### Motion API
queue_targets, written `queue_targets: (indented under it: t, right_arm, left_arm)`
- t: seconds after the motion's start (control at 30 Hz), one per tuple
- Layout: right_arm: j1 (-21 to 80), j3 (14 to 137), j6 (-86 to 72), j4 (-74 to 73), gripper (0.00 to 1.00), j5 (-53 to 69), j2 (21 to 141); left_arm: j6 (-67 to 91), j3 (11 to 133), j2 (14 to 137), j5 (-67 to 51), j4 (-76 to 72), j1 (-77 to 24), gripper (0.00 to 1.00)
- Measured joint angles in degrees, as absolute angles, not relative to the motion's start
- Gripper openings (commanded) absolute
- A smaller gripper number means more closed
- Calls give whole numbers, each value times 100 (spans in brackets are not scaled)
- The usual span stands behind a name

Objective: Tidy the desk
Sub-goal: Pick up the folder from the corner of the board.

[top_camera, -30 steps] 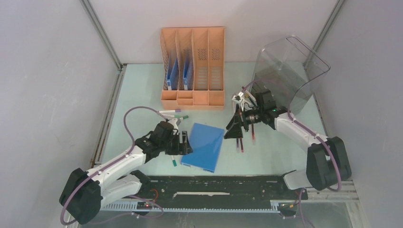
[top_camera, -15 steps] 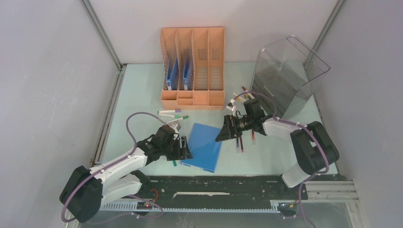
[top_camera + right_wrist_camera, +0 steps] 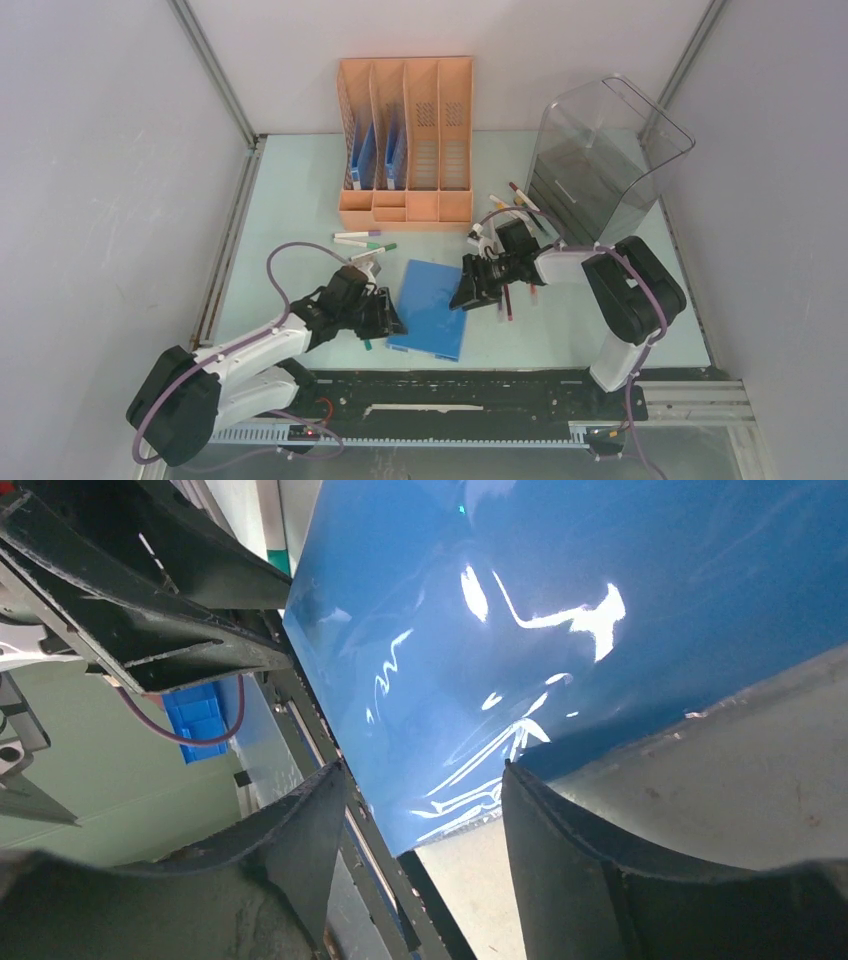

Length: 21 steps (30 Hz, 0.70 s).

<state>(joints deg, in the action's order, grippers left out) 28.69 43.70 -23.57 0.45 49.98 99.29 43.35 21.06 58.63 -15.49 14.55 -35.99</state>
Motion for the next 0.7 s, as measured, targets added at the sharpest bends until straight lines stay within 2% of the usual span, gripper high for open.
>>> queue_targets:
  t: [0.23,0.33,0.5,0.53,0.6,0.7]
  right_arm:
    - [2899,4630,-2355,-158,67,5004,10123]
    - [2897,4698,-2342,-237,70,5013,10123]
    - [2880,4783,-2307,-285,71,5026,10123]
    - [2880,4786,-2305,-294,71,5026,10123]
    - [2884,4783,-2305,-316,70,5035,10123]
    - [2899,4786,-2305,-320,70,5070,10123]
  left_arm:
    - [5087,1564,5850,-1673,436,-3599,41]
    - [5494,1278,5846,-1686,-189,-3599,34]
    - [6123,875,5887,-1708,-1149,-3590,30]
    - [6233,816,5927,-1723,-1354,-3586,26]
    - [6418,757,5996,-1734,-1643,-3581,3]
    - [6611,729,6060,-1774,-2018,-3581,0]
